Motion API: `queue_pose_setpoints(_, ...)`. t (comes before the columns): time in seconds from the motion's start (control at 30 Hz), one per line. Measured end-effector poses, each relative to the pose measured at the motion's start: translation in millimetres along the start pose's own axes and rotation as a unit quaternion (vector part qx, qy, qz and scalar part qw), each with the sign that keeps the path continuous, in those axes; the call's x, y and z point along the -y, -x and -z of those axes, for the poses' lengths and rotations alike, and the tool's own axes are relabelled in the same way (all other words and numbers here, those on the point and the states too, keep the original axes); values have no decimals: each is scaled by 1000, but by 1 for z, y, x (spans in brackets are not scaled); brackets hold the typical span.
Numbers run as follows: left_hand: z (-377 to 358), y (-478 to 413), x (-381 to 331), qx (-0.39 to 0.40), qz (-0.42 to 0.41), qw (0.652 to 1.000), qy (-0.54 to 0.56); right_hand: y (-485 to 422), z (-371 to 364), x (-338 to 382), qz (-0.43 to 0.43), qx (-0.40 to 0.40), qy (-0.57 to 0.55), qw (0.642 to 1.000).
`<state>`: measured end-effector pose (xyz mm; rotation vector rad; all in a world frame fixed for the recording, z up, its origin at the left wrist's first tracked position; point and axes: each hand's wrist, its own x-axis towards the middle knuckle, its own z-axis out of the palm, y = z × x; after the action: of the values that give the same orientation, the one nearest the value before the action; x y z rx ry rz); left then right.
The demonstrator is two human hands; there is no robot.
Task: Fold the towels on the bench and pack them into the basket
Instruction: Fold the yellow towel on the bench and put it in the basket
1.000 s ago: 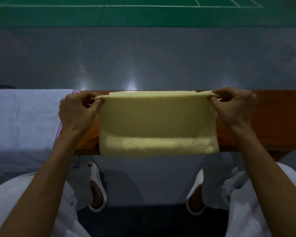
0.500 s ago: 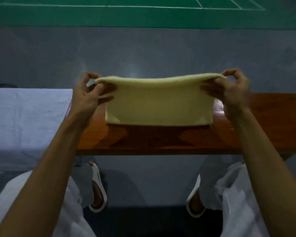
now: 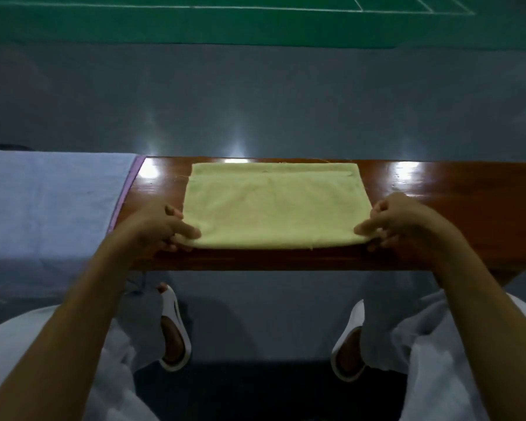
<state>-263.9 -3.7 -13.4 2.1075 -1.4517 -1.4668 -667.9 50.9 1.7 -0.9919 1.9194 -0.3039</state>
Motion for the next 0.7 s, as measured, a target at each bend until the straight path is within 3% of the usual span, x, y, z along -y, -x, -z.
queue_pose_setpoints(0.13,0,-11,1,-44,-19,999,-18,-5,-2,3,-23,-39,12,999)
queue_pose_setpoints(0.3,-19,-19,-9,-165,-70,983,-44,-12,-14,15,57,-173,-34,983)
queue_pose_setpoints(0.47,-11,-22,-7,-99,-58,984,-136,-15,-8,17,46,-136,-2,990)
queue_pose_setpoints(0.53,-12,-21,-7,-129,-96,974,-160,-19,-6,14,58,-143,24,988)
queue_pose_setpoints(0.63,-16,-32,-9,-220,-193,940,-176,-28,-9,18,129,-219,75,964)
queue_pose_setpoints(0.7,-18,-42,-11,-228,-236,920,-215,-39,-15,21,186,-244,111,945)
